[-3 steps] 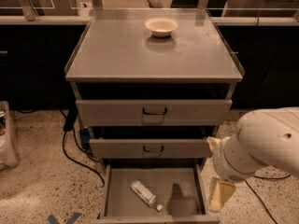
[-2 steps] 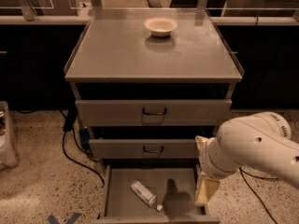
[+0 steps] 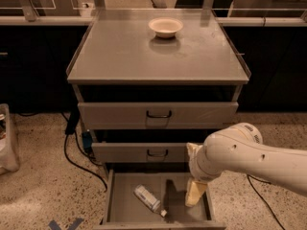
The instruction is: Pick blue plastic bottle from bottom drawer and place on counter
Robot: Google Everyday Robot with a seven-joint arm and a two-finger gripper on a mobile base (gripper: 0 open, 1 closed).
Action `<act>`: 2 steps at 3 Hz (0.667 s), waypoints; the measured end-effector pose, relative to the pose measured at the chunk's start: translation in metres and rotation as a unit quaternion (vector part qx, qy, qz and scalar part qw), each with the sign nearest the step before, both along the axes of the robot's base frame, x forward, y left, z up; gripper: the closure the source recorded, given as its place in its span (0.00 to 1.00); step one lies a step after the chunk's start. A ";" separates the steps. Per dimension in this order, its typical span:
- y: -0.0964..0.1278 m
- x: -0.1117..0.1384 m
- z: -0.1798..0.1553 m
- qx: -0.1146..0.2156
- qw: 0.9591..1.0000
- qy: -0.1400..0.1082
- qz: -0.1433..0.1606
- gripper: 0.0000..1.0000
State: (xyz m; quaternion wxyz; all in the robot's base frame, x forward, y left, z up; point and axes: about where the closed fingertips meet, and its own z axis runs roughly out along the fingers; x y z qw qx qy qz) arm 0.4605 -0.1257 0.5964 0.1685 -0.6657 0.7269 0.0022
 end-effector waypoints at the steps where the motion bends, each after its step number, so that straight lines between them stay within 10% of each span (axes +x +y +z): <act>1: 0.012 -0.005 -0.035 0.019 1.000 0.015 -0.002 0.00; 2: 0.024 -0.011 -0.061 0.037 0.999 0.025 -0.001 0.00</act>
Offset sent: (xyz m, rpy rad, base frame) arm -0.0184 0.0379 -0.0926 0.1174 0.0748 -0.0019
